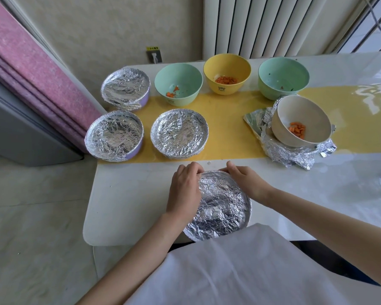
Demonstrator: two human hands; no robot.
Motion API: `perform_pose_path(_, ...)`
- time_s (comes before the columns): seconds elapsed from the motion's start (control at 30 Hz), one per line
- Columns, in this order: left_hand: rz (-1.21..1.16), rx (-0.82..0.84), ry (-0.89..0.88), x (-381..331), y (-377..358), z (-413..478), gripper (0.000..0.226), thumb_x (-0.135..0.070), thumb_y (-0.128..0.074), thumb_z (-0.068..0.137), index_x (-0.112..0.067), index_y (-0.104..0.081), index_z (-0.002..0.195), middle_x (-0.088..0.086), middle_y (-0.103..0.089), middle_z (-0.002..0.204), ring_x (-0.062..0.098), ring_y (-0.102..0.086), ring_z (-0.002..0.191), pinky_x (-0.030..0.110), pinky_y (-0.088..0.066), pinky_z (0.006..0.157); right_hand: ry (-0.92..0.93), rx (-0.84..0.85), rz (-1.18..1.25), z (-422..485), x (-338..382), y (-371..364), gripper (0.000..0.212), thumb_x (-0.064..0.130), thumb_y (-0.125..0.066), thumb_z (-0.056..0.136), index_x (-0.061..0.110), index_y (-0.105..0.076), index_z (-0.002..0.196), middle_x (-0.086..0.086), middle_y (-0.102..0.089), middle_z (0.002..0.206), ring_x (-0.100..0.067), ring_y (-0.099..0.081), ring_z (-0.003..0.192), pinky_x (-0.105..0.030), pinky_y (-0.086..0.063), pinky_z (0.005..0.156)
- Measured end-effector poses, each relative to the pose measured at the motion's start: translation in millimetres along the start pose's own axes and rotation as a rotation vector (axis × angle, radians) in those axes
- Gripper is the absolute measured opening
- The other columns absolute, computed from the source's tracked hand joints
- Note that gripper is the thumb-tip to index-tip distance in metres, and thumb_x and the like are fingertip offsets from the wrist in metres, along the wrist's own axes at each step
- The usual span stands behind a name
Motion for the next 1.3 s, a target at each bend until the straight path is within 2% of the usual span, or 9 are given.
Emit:
perform_pose_path(0.1, -0.020, 0.014, -0.009, 2.4, -1.7, -1.3, 0.030, 0.014, -0.053, 0.083, -0.007, -0.061, 0.103, 0.006, -0.062, 0.093, 0.024, -0.054, 0.089, 0.038, -0.047, 0.076, 0.039, 0.051, -0.236, -2.3, 5.4, 1.5, 0.050, 0.044, -0.026, 0.100, 0.012, -0.054, 0.074, -0.003, -0.055, 0.071, -0.013, -0.046, 0.066, -0.025, -0.036, 0.064)
perform_pose_path(0.2, -0.012, 0.029, -0.034, 3.9, -3.4, -3.9, 0.024, 0.008, -0.051, 0.087, -0.008, -0.064, 0.101, 0.004, -0.064, 0.094, 0.023, -0.052, 0.089, 0.037, -0.046, 0.077, 0.072, 0.092, -0.418, -0.4, 12.5, 7.4, 0.046, 0.039, -0.027, 0.102, 0.015, -0.033, 0.062, 0.000, -0.038, 0.059, -0.011, -0.033, 0.055, -0.022, -0.026, 0.052)
perform_pose_path(0.3, -0.020, 0.016, -0.031, 3.2, -3.0, -2.1, 0.024, 0.007, -0.051, 0.087, -0.008, -0.064, 0.099, 0.003, -0.064, 0.092, 0.022, -0.051, 0.088, 0.031, -0.041, 0.076, 0.096, 0.142, -0.426, 2.3, 17.7, 10.1, 0.045, 0.038, -0.028, 0.102, 0.012, -0.037, 0.066, 0.000, -0.038, 0.061, -0.013, -0.033, 0.057, -0.025, -0.027, 0.054)
perform_pose_path(0.47, -0.015, 0.058, -0.024, 2.6, -3.6, 0.1, 0.031, 0.012, -0.053, 0.083, -0.010, -0.064, 0.101, 0.001, -0.064, 0.092, 0.019, -0.050, 0.090, 0.033, -0.043, 0.075, 0.140, 0.187, -0.376, 1.0, 16.9, 3.1, 0.042, 0.033, -0.028, 0.102, 0.001, -0.056, 0.102, -0.008, -0.056, 0.084, -0.025, -0.048, 0.080, -0.032, -0.036, 0.071)
perform_pose_path(0.57, -0.006, 0.074, -0.038, 0.9, -5.3, -0.6, 0.031, 0.013, -0.053, 0.082, -0.010, -0.065, 0.100, 0.002, -0.064, 0.090, 0.020, -0.050, 0.088, 0.036, -0.045, 0.073, 0.121, 0.215, -0.416, 0.7, 15.3, 7.7, 0.042, 0.033, -0.030, 0.102, 0.007, -0.056, 0.121, -0.012, -0.062, 0.112, -0.028, -0.055, 0.103, -0.033, -0.040, 0.087)
perform_pose_path(0.7, -0.012, 0.055, -0.048, -0.1, -5.7, 1.4, 0.027, 0.009, -0.053, 0.085, -0.010, -0.065, 0.100, 0.002, -0.065, 0.092, 0.020, -0.050, 0.089, 0.030, -0.040, 0.075, 0.180, 0.191, -0.369, -0.1, 13.9, 10.6, 0.036, 0.026, -0.033, 0.102, 0.011, -0.054, 0.128, -0.004, -0.058, 0.126, -0.020, -0.052, 0.112, -0.026, -0.036, 0.088)
perform_pose_path(0.97, -0.060, 0.084, -0.003, 0.0, -8.0, -2.0, 0.022, 0.002, -0.049, 0.091, -0.011, -0.063, 0.102, 0.002, -0.061, 0.095, 0.016, -0.044, 0.091, 0.032, -0.040, 0.078, 0.385, 0.126, -0.480, 4.0, 7.3, 6.8, 0.031, 0.013, -0.041, 0.100, 0.006, -0.057, 0.125, -0.010, -0.056, 0.123, -0.024, -0.053, 0.111, -0.017, -0.032, 0.088)
perform_pose_path(1.1, -0.065, 0.102, 0.008, -3.8, -3.2, -0.4, 0.024, 0.002, -0.048, 0.092, -0.011, -0.061, 0.107, 0.001, -0.057, 0.089, 0.020, -0.049, 0.089, 0.036, -0.044, 0.076, 0.445, 0.085, -0.593, 3.2, 10.6, 8.2, 0.028, 0.006, -0.043, 0.097, 0.010, -0.063, 0.116, -0.014, -0.068, 0.101, -0.031, -0.061, 0.091, -0.039, -0.045, 0.081)
perform_pose_path(1.3, -0.090, 0.124, 0.100, 1.3, -2.6, -1.5, 0.031, 0.004, -0.050, 0.090, -0.009, -0.050, 0.118, 0.010, -0.054, 0.101, 0.018, -0.052, 0.089, 0.025, -0.041, 0.078, 0.446, 0.022, -0.672, 4.1, 18.2, -2.4, 0.024, 0.011, -0.042, 0.098, 0.010, -0.063, 0.108, -0.011, -0.068, 0.087, -0.028, -0.059, 0.078, -0.040, -0.046, 0.073)
Point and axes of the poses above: each hand's wrist, its own z-axis towards the middle knuckle, its own y-axis out of the back of the hand, x = y × z, the point moved 1 cm from there along z, towards the middle knuckle
